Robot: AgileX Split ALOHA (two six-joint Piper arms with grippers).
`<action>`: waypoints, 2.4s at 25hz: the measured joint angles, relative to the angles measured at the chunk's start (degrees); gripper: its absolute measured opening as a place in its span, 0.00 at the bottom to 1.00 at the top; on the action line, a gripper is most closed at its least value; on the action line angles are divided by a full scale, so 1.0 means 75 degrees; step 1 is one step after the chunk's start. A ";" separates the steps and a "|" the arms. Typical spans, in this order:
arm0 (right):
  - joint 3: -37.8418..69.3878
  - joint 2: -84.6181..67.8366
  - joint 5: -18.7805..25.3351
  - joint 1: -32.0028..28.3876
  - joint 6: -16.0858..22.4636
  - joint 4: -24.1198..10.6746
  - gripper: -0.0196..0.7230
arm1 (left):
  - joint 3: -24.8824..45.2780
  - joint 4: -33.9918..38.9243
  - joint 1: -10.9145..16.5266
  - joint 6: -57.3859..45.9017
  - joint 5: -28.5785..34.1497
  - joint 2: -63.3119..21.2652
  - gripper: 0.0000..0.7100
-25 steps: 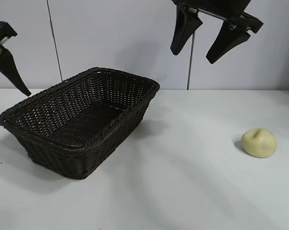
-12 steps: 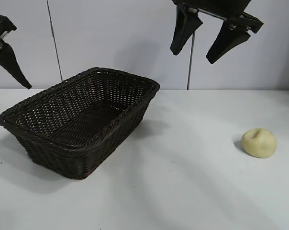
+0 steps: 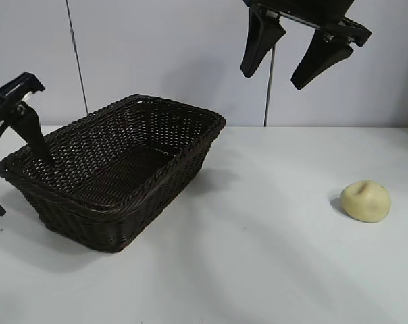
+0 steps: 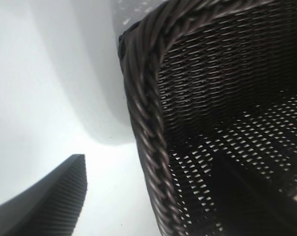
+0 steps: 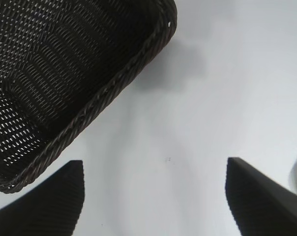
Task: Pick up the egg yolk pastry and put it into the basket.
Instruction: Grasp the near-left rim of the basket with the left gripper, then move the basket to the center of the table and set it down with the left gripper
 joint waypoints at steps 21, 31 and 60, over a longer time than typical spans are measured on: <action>0.0000 0.0000 0.0000 0.0000 0.0000 0.0007 0.79 | -0.0037 -0.0144 0.0000 -0.0058 -0.0445 0.0319 0.14; 0.0000 0.0000 0.0000 0.0000 0.0000 0.0007 0.79 | -0.0181 -0.0092 0.0000 -0.0038 0.0041 0.0319 0.14; 0.0000 0.0000 0.0007 0.0000 0.0000 0.0007 0.79 | -0.3248 0.0404 0.0007 0.2872 0.3114 0.1334 0.14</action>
